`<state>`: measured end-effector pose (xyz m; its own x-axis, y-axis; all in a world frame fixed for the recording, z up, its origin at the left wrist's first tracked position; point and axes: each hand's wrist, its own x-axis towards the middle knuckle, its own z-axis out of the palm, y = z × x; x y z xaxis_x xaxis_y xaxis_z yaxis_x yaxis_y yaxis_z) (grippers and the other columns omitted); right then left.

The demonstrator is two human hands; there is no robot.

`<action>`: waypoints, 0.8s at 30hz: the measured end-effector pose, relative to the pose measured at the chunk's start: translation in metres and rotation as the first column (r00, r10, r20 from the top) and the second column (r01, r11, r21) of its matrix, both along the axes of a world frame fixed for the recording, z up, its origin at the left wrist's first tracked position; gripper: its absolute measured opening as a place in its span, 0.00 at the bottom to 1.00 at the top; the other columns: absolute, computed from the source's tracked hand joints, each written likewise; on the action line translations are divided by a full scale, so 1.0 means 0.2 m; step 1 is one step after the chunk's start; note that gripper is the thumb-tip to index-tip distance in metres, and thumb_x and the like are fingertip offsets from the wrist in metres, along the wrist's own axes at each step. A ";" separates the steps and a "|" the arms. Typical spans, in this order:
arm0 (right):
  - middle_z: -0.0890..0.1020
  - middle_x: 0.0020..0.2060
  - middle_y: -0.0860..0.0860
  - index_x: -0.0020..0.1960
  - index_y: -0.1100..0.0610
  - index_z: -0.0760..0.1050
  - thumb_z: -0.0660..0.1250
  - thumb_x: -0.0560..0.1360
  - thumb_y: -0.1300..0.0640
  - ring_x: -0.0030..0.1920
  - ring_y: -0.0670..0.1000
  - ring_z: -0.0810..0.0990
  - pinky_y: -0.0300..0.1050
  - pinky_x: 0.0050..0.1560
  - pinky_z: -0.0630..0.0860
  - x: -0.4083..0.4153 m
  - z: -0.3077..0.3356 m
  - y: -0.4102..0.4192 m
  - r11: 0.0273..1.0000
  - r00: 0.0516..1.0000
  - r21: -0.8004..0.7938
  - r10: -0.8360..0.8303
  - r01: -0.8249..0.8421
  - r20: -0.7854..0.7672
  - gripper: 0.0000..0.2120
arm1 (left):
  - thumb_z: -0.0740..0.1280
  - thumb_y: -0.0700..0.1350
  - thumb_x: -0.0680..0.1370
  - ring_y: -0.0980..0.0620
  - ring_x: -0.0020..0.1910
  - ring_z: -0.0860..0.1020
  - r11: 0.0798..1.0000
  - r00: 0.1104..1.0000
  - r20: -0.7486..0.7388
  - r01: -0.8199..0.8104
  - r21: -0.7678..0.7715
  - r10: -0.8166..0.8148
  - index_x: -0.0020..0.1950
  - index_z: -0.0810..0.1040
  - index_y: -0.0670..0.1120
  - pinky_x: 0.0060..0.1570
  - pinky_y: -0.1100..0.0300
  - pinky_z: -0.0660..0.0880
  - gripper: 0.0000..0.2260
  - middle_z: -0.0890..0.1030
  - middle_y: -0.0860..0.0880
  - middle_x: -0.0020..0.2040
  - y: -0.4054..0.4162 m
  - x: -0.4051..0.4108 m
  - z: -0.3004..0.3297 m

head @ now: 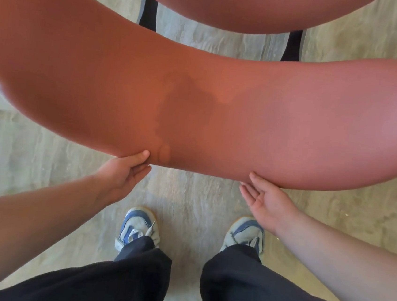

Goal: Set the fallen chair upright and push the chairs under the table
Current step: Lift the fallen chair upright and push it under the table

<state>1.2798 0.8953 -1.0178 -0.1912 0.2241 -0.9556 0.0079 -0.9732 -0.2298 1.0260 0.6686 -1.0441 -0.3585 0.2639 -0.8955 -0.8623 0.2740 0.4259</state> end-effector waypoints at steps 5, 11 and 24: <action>0.87 0.56 0.51 0.61 0.58 0.79 0.78 0.65 0.62 0.57 0.49 0.85 0.46 0.60 0.80 0.00 0.23 0.03 0.999 1.000 0.042 -0.011 0.011 0.007 0.24 | 0.69 0.38 0.81 0.55 0.54 0.86 1.000 1.000 0.011 -0.025 0.010 0.025 0.64 0.79 0.47 0.63 0.55 0.76 0.13 0.88 0.52 0.55 0.06 0.01 0.25; 0.89 0.50 0.48 0.55 0.57 0.81 0.77 0.71 0.60 0.57 0.47 0.85 0.44 0.57 0.81 -0.07 0.58 0.08 0.998 1.000 0.064 -0.021 0.020 0.008 0.13 | 0.71 0.41 0.80 0.50 0.61 0.83 0.997 0.999 -0.032 -0.040 -0.067 0.038 0.65 0.77 0.45 0.66 0.53 0.76 0.13 0.84 0.49 0.63 0.15 -0.04 0.62; 0.82 0.60 0.55 0.55 0.58 0.78 0.76 0.74 0.56 0.59 0.53 0.82 0.49 0.62 0.80 -0.47 1.58 0.50 0.971 0.977 0.193 0.109 -0.144 0.184 0.13 | 0.74 0.50 0.79 0.46 0.57 0.84 0.977 0.977 -0.207 0.006 -0.215 -0.051 0.54 0.78 0.46 0.54 0.54 0.81 0.10 0.84 0.43 0.59 0.61 -0.35 1.64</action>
<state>1.1861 0.9946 -0.7025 -0.0686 0.4018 -0.9131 0.1844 -0.8944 -0.4074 0.9568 0.7907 -0.7154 -0.5394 0.0891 -0.8373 -0.7502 0.4008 0.5259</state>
